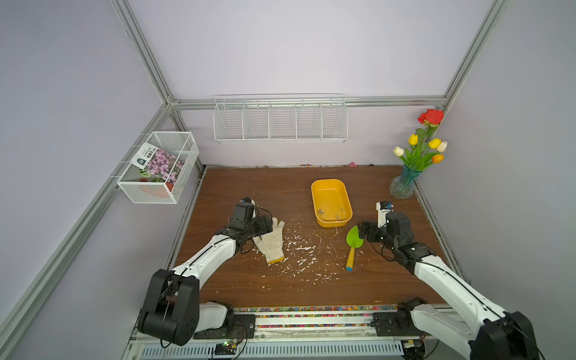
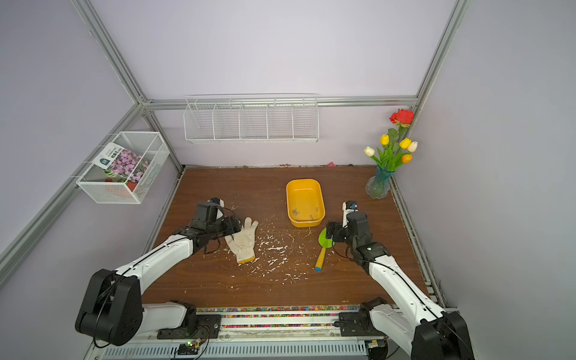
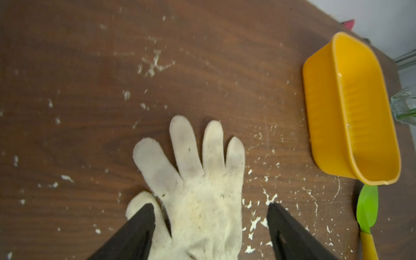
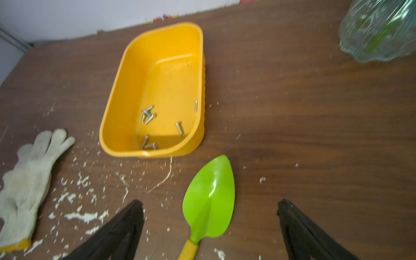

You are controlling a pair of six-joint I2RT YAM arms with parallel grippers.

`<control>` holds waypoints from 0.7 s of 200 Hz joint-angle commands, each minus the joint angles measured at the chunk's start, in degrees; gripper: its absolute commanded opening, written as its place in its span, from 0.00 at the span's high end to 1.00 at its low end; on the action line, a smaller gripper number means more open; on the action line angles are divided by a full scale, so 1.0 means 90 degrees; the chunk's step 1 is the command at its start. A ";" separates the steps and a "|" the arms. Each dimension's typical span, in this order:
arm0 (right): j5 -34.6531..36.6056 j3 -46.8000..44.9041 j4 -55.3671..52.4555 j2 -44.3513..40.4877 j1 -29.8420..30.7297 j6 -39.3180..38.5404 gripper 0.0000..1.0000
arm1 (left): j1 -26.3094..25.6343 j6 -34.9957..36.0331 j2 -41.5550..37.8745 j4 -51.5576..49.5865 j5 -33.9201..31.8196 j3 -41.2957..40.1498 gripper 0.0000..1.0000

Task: Take out the screws from the storage box
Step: Pick up the distractor from the center of the board.

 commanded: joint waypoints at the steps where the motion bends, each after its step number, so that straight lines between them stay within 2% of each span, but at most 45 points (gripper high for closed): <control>1: -0.0118 0.0162 -0.1519 -0.0279 0.0329 0.0384 0.04 | -0.0061 -0.0358 0.0067 -0.0362 0.0197 -0.0034 0.19; 36: -0.0290 0.0109 -0.2216 -0.0477 0.0356 0.0513 0.05 | -0.0075 -0.0372 0.0588 -0.0553 0.0523 0.0066 0.25; 64: -0.0333 0.0046 -0.2442 -0.0464 0.0366 0.0621 0.09 | -0.0082 -0.0297 0.0832 -0.0474 0.0371 0.0116 0.29; 99: -0.0534 0.0068 -0.2552 -0.0058 0.0486 0.0814 0.11 | -0.0075 -0.0173 0.1330 -0.0614 0.0310 0.0475 0.39; 116: -0.0583 0.0033 -0.2533 0.0032 0.0551 0.0927 0.12 | -0.0081 -0.0075 0.1533 -0.0613 0.0244 0.0586 0.49; 140: -0.0541 -0.0054 -0.2457 0.0073 0.0686 0.1067 0.13 | -0.0073 0.0096 0.1833 -0.0699 0.0200 0.0770 0.72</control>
